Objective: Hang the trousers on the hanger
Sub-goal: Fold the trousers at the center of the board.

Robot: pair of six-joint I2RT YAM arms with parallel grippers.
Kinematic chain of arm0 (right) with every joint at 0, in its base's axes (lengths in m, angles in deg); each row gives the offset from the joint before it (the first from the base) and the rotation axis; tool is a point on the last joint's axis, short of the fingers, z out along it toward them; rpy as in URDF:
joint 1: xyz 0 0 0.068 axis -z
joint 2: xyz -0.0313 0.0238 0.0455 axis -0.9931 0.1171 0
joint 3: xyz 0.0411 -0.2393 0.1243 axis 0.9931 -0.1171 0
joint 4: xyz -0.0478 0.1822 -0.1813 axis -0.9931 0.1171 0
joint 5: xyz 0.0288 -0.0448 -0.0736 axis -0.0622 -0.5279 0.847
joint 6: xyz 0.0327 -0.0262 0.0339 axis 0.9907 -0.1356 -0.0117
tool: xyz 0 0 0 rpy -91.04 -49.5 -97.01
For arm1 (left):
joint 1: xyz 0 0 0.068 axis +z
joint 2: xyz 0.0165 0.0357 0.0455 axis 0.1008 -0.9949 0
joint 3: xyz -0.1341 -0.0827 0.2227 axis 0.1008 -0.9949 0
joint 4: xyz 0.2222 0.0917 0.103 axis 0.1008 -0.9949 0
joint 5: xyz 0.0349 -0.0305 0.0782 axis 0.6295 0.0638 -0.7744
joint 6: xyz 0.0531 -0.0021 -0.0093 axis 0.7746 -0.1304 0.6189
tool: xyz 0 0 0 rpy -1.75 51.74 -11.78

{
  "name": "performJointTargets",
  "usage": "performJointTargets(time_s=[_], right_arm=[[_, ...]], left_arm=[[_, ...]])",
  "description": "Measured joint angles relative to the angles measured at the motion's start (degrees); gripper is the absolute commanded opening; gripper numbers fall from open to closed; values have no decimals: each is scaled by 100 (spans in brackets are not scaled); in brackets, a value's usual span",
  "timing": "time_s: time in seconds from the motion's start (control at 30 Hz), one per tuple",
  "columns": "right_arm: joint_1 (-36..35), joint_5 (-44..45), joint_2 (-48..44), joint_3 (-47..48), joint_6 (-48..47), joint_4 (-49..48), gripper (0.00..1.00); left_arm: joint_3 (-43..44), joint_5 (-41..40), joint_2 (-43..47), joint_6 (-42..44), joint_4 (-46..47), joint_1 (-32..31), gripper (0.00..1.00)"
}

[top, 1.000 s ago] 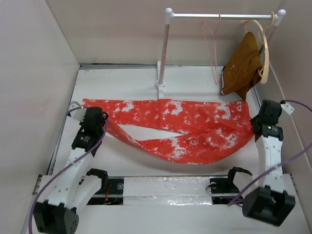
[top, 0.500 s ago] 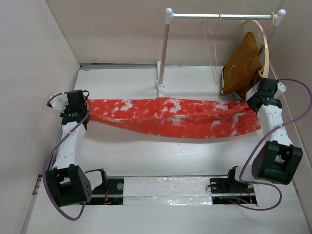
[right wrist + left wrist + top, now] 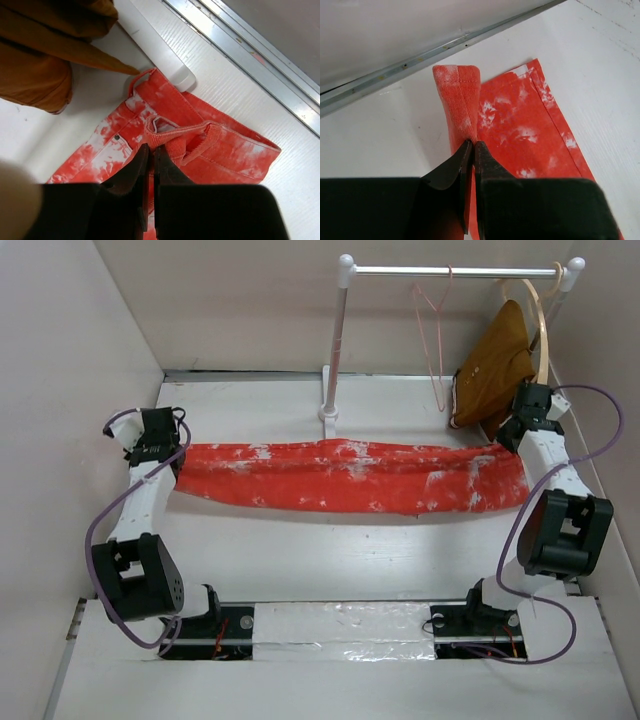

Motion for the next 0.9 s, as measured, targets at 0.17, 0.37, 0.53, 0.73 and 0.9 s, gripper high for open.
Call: performJointTargets(time_s=[0.17,0.37,0.53,0.73,0.9], right_arm=[[48,-4,404,304,105,59,3],[31,7,621,420,227,37,3],[-26,46,861,555,306,-2,3],[-39,87,1231,839,483,-50,3],[-35,81,1443,992,610,-125,3]], left_arm=[[208,20,-155,146,-72,-2,0],[579,44,-1091,236,-50,-28,0],[1027,57,-1899,315,-96,-31,0],[1746,151,-2566,352,-151,-52,0],[2157,199,-2903,361,-142,-79,0]])
